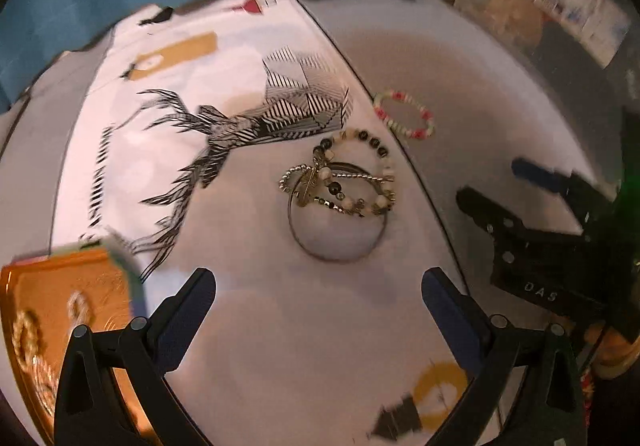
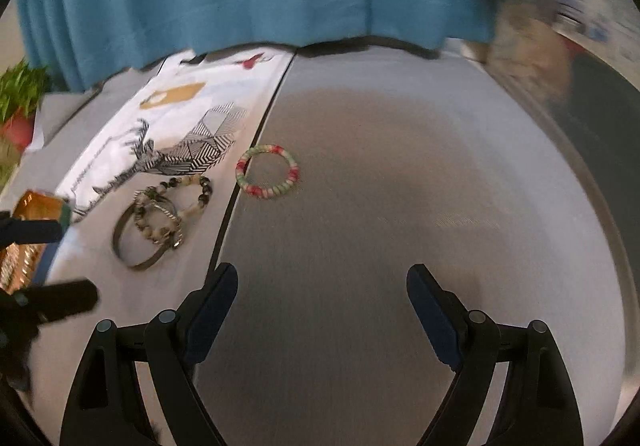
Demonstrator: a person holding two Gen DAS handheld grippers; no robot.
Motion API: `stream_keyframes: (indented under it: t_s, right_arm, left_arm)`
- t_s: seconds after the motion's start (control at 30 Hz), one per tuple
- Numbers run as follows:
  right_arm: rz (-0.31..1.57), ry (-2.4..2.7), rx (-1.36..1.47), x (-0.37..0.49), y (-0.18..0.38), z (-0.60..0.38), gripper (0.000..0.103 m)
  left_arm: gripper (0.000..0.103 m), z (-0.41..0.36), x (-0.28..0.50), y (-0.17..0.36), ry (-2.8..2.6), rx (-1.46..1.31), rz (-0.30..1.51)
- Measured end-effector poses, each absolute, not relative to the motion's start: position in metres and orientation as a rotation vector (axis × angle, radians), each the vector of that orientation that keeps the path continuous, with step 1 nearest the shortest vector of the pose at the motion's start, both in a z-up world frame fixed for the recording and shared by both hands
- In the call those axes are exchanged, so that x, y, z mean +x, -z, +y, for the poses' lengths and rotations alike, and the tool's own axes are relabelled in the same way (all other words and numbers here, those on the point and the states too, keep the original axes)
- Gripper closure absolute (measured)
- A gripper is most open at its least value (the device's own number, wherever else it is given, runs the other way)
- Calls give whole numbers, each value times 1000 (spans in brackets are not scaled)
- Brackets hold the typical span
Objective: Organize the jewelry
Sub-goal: 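Grasp the silver bangle with the left gripper while the right grasps the red-and-white beaded bracelet, then carry the bangle with the left gripper and the red-and-white bracelet with the right over the tray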
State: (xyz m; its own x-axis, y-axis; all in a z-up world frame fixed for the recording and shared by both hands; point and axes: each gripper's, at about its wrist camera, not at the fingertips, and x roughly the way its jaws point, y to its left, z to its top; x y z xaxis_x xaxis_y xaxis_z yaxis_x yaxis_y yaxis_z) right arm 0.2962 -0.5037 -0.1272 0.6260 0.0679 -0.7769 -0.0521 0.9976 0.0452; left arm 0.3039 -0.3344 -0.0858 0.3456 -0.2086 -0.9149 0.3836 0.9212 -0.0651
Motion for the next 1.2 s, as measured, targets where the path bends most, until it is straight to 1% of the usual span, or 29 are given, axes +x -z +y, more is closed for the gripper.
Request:
stream_keyframes:
  t_s: [0.03, 0.1, 0.33, 0.37, 0.4, 0.43, 0.47, 0.53, 0.67, 0.7, 0.73, 1.1, 1.2]
  right_arm:
    - [894, -86, 9, 305, 128, -502, 12]
    - [892, -118, 9, 319, 129, -500, 12]
    - [898, -162, -40, 363, 128, -478, 9]
    - [898, -160, -40, 365, 127, -477, 10]
    - [889, -160, -39, 367, 126, -475, 14]
    - [870, -163, -41, 365, 122, -473, 45]
    - [857, -175, -56, 362, 119, -470, 89]
    - [868, -168, -70, 353, 119, -469, 90]
    - [875, -157, 51, 324, 114, -488, 92]
    - [871, -158, 85, 315, 111, -493, 93]
    - [866, -158, 120, 305, 108, -499, 96]
    - [845, -69, 164, 213, 83, -507, 96]
    - [850, -71, 178, 196, 78, -504, 96]
  left_arm:
    - [1, -338, 309, 91, 388, 185, 1164]
    - [1, -343, 320, 99, 376, 207, 1179]
    - [2, -351, 333, 102, 360, 235, 1147]
    - [14, -351, 331, 101, 367, 238, 1131]
    - [27, -350, 329, 98, 389, 237, 1107]
    - [46, -349, 327, 94, 410, 240, 1089]
    - [47, -348, 326, 92, 427, 238, 1100]
    - [47, -339, 322, 90, 468, 167, 1136]
    - [48, -327, 301, 83, 485, 147, 1130]
    - [48, -324, 296, 81, 488, 142, 1127]
    - [48, -319, 287, 77, 495, 136, 1119]
    - [48, -288, 206, 29, 569, 106, 1089]
    - [48, -281, 186, 25, 620, 76, 1154]
